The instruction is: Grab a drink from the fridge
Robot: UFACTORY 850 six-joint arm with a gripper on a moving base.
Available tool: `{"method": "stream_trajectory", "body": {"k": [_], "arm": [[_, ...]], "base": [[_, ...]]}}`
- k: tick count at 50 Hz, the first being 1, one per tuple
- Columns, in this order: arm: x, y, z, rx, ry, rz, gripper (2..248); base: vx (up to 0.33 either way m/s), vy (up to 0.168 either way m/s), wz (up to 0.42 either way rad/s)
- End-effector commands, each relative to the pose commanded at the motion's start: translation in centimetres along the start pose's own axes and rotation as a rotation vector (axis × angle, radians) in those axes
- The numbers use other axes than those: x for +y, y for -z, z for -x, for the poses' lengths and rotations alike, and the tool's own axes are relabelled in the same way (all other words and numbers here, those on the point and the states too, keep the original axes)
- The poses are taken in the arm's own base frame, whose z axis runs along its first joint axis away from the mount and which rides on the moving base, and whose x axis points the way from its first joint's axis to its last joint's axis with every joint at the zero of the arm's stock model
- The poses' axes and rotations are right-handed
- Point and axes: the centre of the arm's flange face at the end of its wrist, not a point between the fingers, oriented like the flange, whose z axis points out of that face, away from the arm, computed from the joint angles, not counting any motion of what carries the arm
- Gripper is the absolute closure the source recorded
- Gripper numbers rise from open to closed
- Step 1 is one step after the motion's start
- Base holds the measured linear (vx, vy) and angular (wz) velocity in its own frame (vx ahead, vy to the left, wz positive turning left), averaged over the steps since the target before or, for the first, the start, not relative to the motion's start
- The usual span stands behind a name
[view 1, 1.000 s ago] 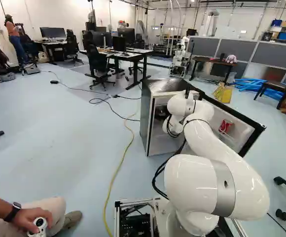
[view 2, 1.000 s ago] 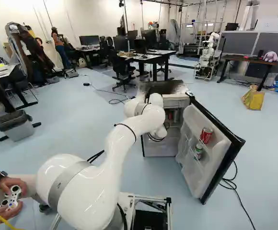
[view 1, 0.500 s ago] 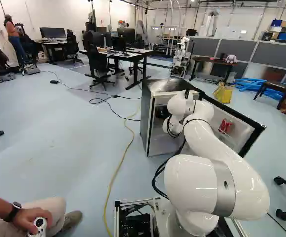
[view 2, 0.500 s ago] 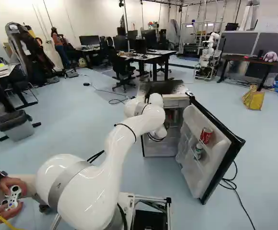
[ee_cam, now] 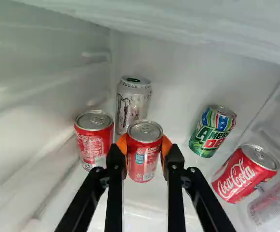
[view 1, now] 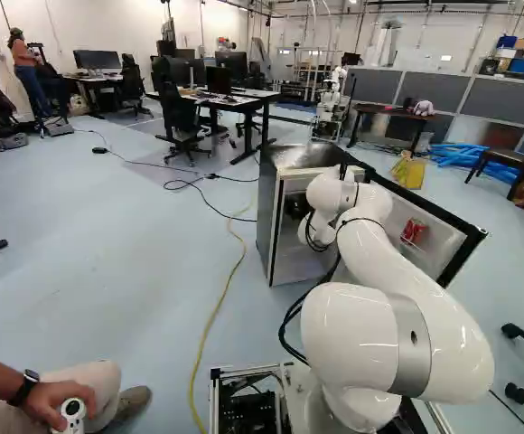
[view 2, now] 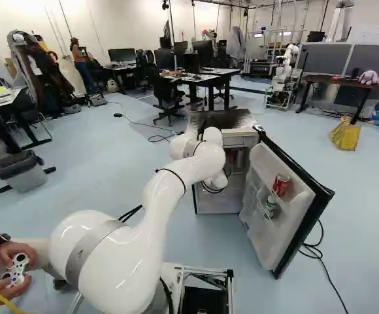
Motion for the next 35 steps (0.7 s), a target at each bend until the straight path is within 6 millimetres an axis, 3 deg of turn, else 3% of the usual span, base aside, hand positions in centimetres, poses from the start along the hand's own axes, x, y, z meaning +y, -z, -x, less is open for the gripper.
{"method": "stream_trajectory", "body": {"k": [35], "arm": [[-0.4, 2.1, -0.5, -0.044, -0.028, -0.005, 162]], "base": [[0.0, 0.0, 0.0]]}}
